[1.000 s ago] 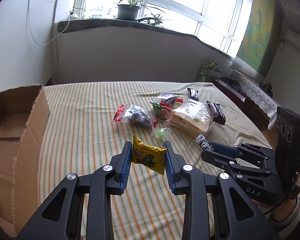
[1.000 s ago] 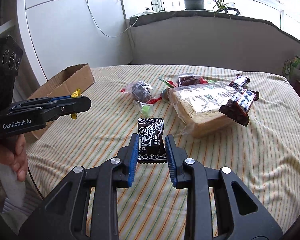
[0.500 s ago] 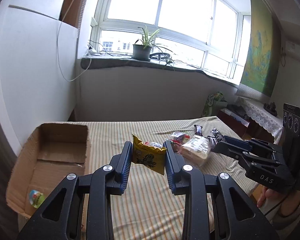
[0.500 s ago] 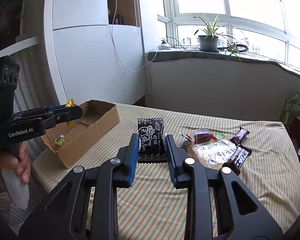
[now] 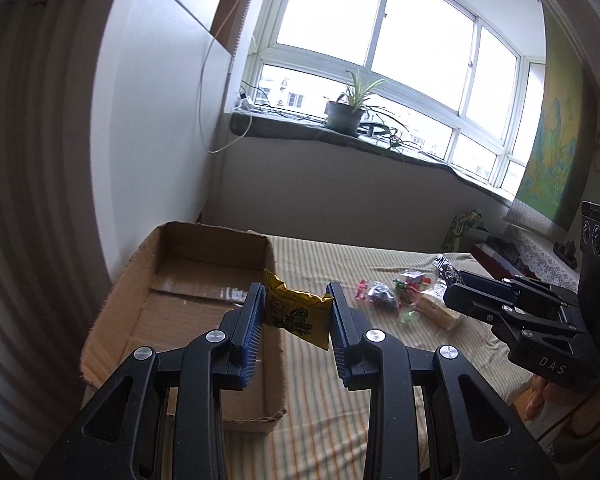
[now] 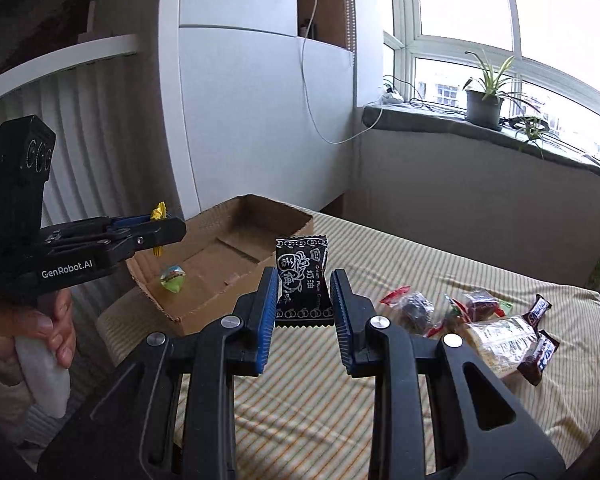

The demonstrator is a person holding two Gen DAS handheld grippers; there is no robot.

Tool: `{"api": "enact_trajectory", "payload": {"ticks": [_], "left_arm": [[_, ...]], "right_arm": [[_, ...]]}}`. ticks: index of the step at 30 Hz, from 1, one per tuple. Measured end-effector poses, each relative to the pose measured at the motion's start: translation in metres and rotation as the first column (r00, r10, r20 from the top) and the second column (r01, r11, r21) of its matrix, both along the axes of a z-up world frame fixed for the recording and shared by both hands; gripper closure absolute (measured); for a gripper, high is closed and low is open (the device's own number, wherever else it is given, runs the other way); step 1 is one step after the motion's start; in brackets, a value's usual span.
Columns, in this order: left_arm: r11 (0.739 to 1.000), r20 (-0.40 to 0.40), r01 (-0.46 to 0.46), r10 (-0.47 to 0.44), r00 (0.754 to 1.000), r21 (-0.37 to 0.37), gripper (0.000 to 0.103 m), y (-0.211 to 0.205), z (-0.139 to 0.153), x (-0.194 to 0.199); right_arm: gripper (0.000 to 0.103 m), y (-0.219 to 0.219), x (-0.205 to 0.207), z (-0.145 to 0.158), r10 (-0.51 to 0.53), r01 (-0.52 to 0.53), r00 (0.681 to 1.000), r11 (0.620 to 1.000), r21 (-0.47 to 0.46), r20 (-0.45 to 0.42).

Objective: Organize snacks
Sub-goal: 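Carry both packets into the cardboard box and open both tools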

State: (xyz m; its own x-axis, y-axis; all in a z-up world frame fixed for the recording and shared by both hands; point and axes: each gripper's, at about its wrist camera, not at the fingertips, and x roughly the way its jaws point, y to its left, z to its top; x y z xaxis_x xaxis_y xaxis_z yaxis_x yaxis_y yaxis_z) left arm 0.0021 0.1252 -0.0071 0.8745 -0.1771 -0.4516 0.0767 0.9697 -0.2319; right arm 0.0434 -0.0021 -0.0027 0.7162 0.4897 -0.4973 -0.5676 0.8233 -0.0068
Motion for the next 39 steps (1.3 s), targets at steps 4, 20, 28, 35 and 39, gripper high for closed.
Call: {"api": "enact_trajectory", "payload": {"ticks": [4, 20, 28, 35, 39], "left_arm": [[0.998, -0.014, -0.064, 0.064, 0.998, -0.009, 0.074, 0.030, -0.009, -0.005], [0.991, -0.074, -0.116, 0.112, 0.991, -0.061, 0.074, 0.075, -0.038, 0.013], [0.990, -0.116, -0.115, 0.106, 0.988, -0.079, 0.074, 0.082, -0.050, 0.030], [0.979, -0.142, -0.182, 0.168, 0.976, -0.088, 0.032, 0.089, -0.054, 0.033], [0.967, -0.151, -0.217, 0.196, 0.969, -0.134, 0.031, 0.099, -0.054, 0.028]], "right_arm": [[0.075, 0.036, 0.005, -0.005, 0.063, -0.063, 0.998, 0.998, -0.016, -0.013], [0.075, 0.131, 0.042, -0.021, 0.209, -0.212, 0.976, 0.976, -0.056, -0.059], [0.075, 0.146, 0.067, -0.034, 0.232, -0.237, 0.969, 0.970, -0.053, -0.086], [0.073, 0.153, 0.082, -0.055, 0.229, -0.242, 0.963, 0.967, -0.085, -0.143], [0.067, 0.140, 0.079, -0.068, 0.199, -0.216, 0.965, 0.972, -0.090, -0.172]]}}
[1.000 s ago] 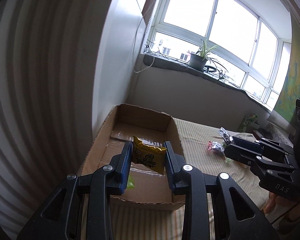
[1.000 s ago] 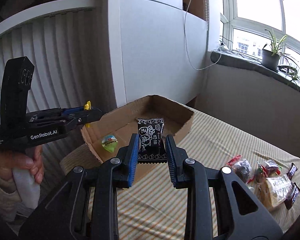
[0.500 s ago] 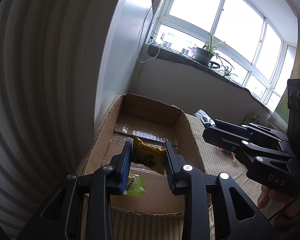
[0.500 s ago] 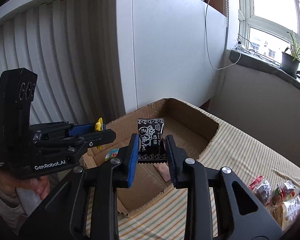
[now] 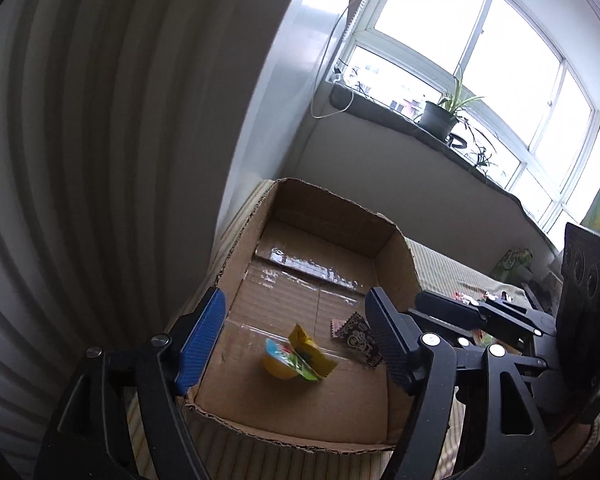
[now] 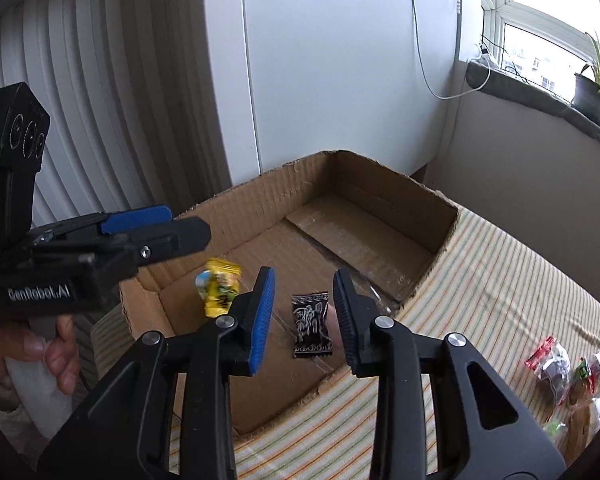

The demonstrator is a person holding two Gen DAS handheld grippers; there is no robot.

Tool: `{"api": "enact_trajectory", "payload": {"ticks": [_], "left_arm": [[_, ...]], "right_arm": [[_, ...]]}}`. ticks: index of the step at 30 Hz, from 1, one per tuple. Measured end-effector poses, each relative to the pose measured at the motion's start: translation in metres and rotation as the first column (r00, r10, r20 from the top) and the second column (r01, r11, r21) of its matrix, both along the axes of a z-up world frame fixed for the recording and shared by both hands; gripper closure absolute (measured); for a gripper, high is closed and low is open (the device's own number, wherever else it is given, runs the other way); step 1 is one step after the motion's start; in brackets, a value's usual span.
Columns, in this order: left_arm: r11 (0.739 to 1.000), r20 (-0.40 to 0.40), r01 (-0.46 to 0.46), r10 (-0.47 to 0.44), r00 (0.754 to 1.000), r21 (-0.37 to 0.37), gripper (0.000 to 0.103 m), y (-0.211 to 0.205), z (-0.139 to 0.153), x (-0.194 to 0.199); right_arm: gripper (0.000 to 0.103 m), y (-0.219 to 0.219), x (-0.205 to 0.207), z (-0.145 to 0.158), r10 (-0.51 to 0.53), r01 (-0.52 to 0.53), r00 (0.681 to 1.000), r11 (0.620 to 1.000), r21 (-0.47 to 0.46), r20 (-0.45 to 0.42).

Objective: Organize snacks
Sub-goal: 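Carry both packets into the cardboard box and open both tools, then move both tools back to the pile, right tool toward a Snickers bar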

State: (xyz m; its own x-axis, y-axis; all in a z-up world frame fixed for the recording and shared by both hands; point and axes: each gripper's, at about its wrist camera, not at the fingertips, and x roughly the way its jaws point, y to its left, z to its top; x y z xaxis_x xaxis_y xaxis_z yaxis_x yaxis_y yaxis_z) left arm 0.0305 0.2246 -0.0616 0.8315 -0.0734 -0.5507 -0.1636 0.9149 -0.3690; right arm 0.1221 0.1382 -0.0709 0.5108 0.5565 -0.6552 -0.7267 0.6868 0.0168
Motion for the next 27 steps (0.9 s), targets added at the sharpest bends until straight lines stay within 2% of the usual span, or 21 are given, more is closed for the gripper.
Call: {"api": "enact_trajectory", "payload": {"ticks": [5, 7, 9, 13, 15, 27], "left_arm": [[1.000, 0.004, -0.025, 0.025, 1.000, 0.003, 0.031, 0.003, 0.005, -0.009], [0.999, 0.008, -0.031, 0.031, 0.999, 0.007, 0.031, 0.002, 0.009, -0.016], [0.999, 0.013, -0.033, 0.033, 0.999, 0.012, 0.031, 0.000, 0.012, -0.021], [0.999, 0.012, -0.027, 0.026, 1.000, 0.024, 0.031, -0.007, 0.018, -0.027], [0.999, 0.011, -0.020, 0.020, 1.000, 0.034, 0.031, -0.012, 0.023, -0.027], [0.989, 0.009, 0.068, -0.069, 0.998, 0.131, 0.025, -0.077, 0.045, -0.013]], "right_arm": [[0.063, -0.015, -0.013, 0.006, -0.015, 0.015, 1.000, 1.000, 0.015, 0.010], [0.059, -0.016, -0.020, 0.009, -0.014, 0.014, 1.000, 1.000, 0.019, 0.019], [0.048, -0.017, -0.026, 0.012, -0.012, 0.011, 1.000, 1.000, 0.023, 0.028], [0.046, -0.020, -0.036, 0.017, -0.025, 0.023, 0.998, 0.999, 0.034, 0.053], [0.037, -0.024, -0.039, 0.020, -0.036, 0.034, 0.998, 0.998, 0.046, 0.059], [0.035, -0.094, -0.044, 0.028, -0.144, 0.134, 0.988, 0.980, 0.144, 0.058]]}}
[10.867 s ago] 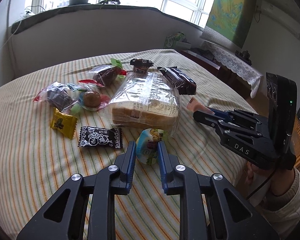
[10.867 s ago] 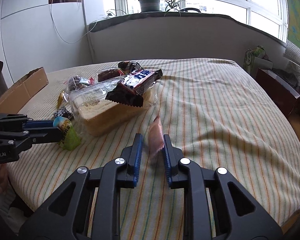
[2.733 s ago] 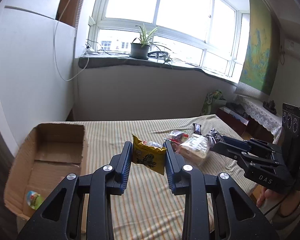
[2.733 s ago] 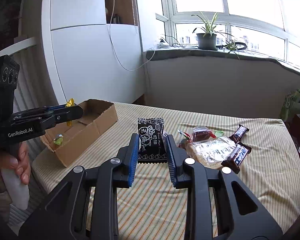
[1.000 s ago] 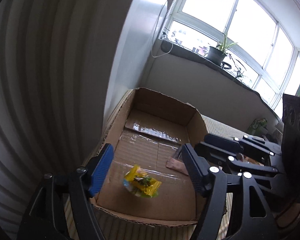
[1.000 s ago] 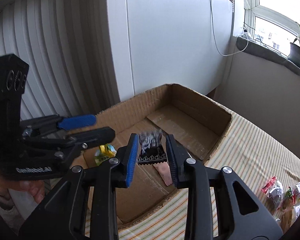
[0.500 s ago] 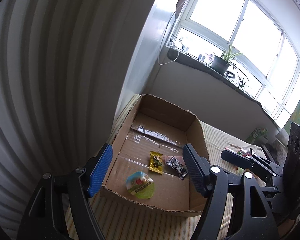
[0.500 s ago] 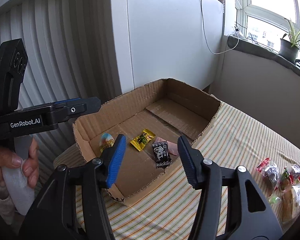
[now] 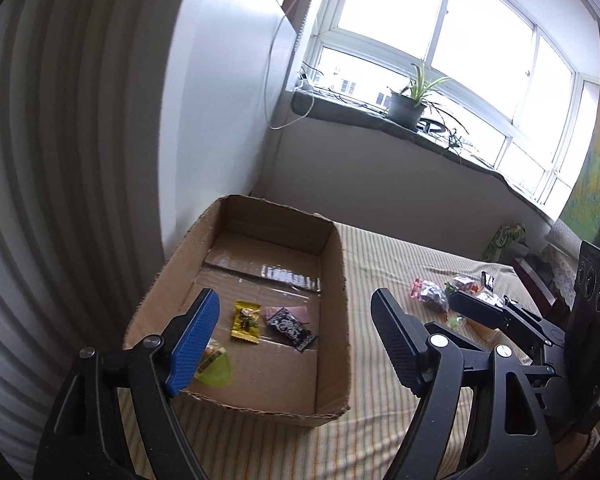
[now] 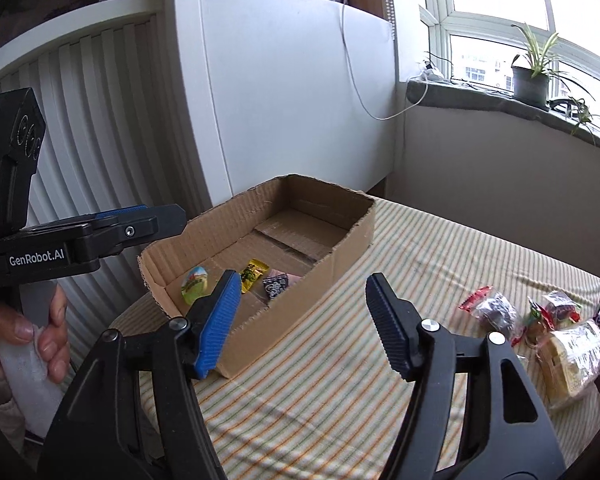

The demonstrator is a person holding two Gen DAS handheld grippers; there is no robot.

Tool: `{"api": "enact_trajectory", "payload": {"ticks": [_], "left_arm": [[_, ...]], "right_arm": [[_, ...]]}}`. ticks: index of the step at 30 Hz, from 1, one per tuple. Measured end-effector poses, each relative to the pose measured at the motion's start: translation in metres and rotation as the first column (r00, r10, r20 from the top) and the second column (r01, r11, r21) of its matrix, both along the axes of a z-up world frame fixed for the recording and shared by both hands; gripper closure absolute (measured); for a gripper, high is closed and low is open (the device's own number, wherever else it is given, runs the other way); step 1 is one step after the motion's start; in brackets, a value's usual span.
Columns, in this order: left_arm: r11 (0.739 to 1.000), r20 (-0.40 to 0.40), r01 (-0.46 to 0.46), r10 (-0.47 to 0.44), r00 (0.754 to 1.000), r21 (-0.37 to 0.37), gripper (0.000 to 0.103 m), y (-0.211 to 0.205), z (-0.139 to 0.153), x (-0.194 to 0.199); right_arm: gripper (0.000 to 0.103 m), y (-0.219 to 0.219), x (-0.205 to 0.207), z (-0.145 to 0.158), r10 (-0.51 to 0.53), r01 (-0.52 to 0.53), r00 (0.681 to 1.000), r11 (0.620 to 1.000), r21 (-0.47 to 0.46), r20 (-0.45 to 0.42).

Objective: Organize snacks
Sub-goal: 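Move both tools back to the pile, right tool toward a Snickers bar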

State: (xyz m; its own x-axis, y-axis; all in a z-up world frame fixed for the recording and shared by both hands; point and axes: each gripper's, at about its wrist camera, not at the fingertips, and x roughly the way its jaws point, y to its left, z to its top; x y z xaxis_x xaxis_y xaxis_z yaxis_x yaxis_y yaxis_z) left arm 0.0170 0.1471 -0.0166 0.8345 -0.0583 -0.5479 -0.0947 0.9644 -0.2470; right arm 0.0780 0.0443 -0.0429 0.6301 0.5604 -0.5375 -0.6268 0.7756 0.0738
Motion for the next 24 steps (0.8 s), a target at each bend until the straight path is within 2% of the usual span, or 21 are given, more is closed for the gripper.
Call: {"api": "enact_trajectory", "payload": {"ticks": [6, 10, 18, 24], "left_arm": [[0.994, -0.024, 0.094, -0.092, 0.995, 0.060, 0.025, -0.057, 0.005, 0.019], [0.981, -0.040, 0.173, -0.170, 0.985, 0.087, 0.025, -0.100, 0.004, 0.030], [0.946, -0.090, 0.295, -0.285, 0.954, 0.133, 0.025, -0.171, -0.002, 0.056], [0.930, -0.111, 0.336, -0.322, 0.940, 0.148, 0.025, -0.193, -0.007, 0.066]], "right_arm": [[0.034, -0.068, 0.005, -0.004, -0.105, 0.106, 0.994, 0.993, 0.056, -0.013], [0.034, -0.124, 0.007, -0.010, -0.205, 0.207, 0.978, 0.974, 0.087, -0.032], [0.033, -0.243, 0.007, -0.030, -0.424, 0.431, 0.901, 0.897, 0.097, -0.088], [0.028, -0.288, 0.005, -0.041, -0.502, 0.513, 0.857, 0.853, 0.099, -0.116]]}}
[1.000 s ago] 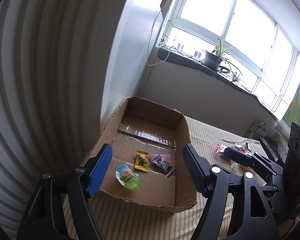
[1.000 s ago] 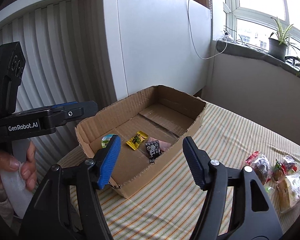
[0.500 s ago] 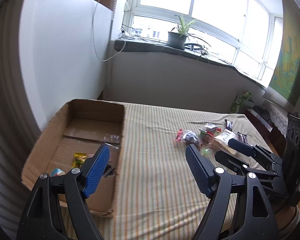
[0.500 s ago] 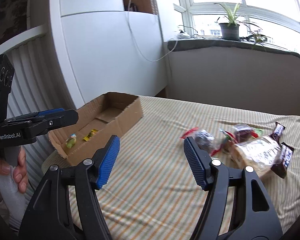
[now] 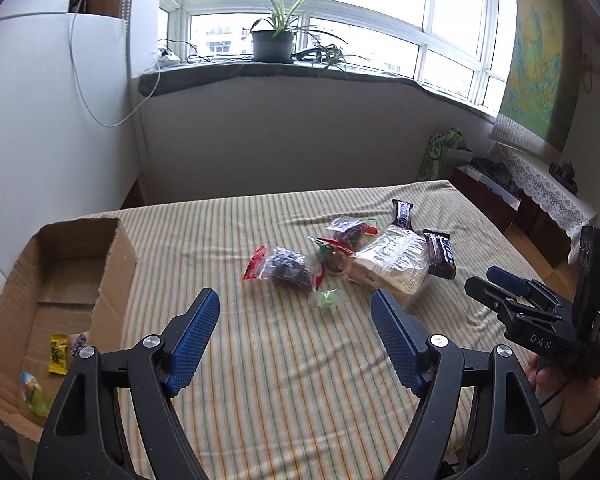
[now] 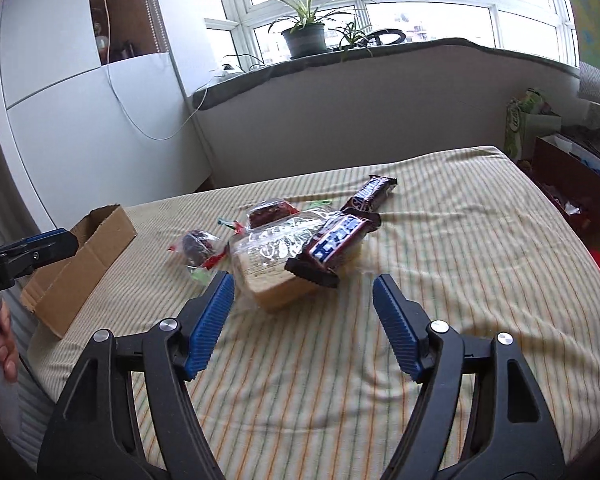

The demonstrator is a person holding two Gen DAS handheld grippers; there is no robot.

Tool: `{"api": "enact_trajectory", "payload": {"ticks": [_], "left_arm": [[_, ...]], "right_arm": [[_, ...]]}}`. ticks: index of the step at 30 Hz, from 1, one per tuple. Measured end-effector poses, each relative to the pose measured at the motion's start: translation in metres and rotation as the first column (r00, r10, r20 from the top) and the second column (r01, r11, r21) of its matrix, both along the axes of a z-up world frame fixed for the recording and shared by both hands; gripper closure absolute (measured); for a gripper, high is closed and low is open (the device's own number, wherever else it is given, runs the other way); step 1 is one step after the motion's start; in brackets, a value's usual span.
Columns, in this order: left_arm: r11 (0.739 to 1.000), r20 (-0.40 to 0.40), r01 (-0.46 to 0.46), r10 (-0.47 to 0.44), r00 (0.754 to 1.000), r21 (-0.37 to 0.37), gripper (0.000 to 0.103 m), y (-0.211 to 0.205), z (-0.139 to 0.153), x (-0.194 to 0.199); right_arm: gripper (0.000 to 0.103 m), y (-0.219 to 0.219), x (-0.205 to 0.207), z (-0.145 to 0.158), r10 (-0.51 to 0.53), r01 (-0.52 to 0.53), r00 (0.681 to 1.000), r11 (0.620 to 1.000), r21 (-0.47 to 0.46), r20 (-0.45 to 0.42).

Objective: Organize snacks
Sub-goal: 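Move both tools back to the pile, right tool toward a Snickers bar, then close the left tool on the clear bag of dark snack while the right tool closes on the Snickers bar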

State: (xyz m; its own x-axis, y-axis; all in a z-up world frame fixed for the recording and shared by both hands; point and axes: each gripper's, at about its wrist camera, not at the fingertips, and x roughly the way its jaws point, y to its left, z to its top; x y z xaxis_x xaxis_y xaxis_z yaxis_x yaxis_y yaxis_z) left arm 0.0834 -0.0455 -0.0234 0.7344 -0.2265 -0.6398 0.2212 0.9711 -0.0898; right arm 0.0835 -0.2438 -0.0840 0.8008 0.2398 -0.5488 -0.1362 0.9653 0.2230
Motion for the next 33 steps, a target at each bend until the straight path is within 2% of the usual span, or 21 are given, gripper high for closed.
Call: {"api": "enact_trajectory", "payload": {"ticks": [4, 6, 8, 14, 22, 30, 31, 32, 33], "left_arm": [[1.000, -0.013, 0.003, -0.003, 1.000, 0.014, 0.025, -0.007, -0.004, 0.011], [1.000, -0.018, 0.009, -0.009, 1.000, 0.016, 0.025, -0.008, -0.006, 0.018], [0.999, -0.026, 0.016, -0.015, 1.000, 0.029, 0.021, -0.011, -0.010, 0.029], [0.997, -0.088, 0.033, -0.026, 0.996, 0.076, 0.021, -0.020, -0.036, 0.064], [0.998, -0.194, 0.029, -0.017, 0.981, 0.062, 0.021, -0.024, -0.077, 0.104], [0.995, -0.207, 0.045, -0.025, 0.978, 0.091, 0.021, -0.031, -0.093, 0.127], [0.994, -0.207, 0.051, -0.031, 0.978, 0.093, 0.021, -0.033, -0.093, 0.130], [0.994, -0.205, 0.056, -0.035, 0.978, 0.097, 0.021, -0.034, -0.093, 0.132], [0.993, -0.202, 0.061, -0.040, 0.979, 0.102, 0.021, -0.034, -0.093, 0.133]], "right_arm": [[0.025, -0.004, 0.002, -0.002, -0.004, 0.004, 1.000, 1.000, -0.005, -0.005], [0.018, -0.001, 0.006, -0.004, -0.002, 0.002, 1.000, 1.000, -0.012, -0.012], [0.016, 0.000, 0.010, -0.006, -0.001, 0.000, 1.000, 1.000, -0.022, -0.022], [0.016, 0.003, 0.032, -0.010, -0.020, 0.017, 0.998, 0.999, -0.042, -0.061], [0.015, 0.003, 0.069, -0.016, -0.021, 0.013, 0.992, 0.998, -0.066, -0.125], [0.016, 0.000, 0.087, -0.026, 0.010, -0.016, 0.986, 0.999, -0.033, -0.168], [0.016, 0.000, 0.088, -0.027, 0.013, -0.018, 0.986, 1.000, -0.026, -0.168], [0.023, -0.002, 0.088, -0.027, 0.014, -0.017, 0.987, 1.000, -0.018, -0.163], [0.035, -0.003, 0.089, -0.028, 0.019, -0.021, 0.987, 1.000, -0.010, -0.162]]}}
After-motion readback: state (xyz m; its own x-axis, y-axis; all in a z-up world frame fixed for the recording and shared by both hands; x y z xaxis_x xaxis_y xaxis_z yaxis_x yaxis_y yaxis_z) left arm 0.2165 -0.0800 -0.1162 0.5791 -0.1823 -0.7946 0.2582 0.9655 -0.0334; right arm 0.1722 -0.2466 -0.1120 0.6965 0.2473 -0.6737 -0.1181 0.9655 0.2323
